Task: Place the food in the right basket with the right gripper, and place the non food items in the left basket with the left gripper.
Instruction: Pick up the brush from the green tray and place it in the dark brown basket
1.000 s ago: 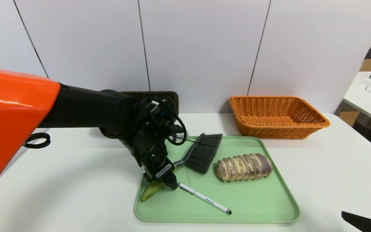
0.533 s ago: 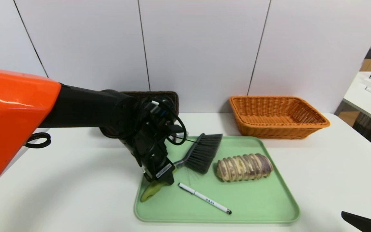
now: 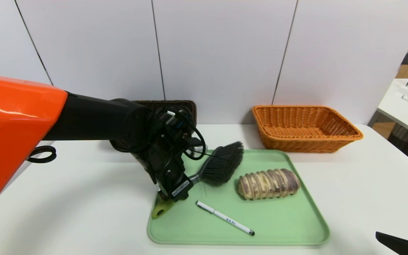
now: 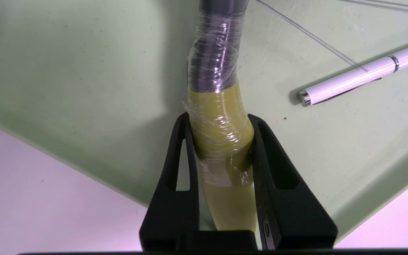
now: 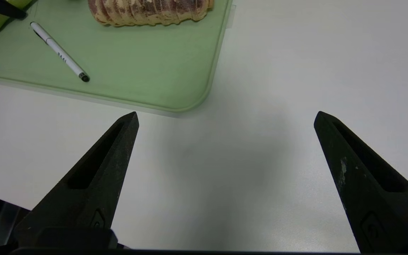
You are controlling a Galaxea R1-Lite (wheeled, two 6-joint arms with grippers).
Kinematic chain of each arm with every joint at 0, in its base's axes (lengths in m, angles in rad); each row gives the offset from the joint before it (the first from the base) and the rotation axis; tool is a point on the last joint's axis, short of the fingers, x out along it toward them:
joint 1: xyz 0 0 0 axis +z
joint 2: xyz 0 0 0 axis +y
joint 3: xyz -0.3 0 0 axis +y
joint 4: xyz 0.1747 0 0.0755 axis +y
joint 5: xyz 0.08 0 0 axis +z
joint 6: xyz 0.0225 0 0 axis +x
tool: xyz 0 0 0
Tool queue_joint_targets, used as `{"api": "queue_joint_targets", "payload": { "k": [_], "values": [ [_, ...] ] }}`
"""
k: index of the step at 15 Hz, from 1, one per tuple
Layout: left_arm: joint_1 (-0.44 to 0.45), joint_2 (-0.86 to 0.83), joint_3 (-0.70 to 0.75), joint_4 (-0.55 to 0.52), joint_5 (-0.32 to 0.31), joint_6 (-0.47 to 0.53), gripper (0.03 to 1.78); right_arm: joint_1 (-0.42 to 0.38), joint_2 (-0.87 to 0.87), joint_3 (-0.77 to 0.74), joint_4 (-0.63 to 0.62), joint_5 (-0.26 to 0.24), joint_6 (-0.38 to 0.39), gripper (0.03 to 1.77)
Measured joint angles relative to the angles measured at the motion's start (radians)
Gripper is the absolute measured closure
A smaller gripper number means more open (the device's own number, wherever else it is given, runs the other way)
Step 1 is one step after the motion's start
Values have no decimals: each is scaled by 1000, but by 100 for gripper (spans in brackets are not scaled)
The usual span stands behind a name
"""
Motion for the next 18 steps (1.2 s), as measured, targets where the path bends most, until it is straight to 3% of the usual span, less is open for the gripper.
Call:
{"api": "queue_joint_targets", "payload": {
  "k": [18],
  "values": [
    [3,-151,-6,-4,3,-31,137,0,-25,1,0,2,1,9]
  ]
}}
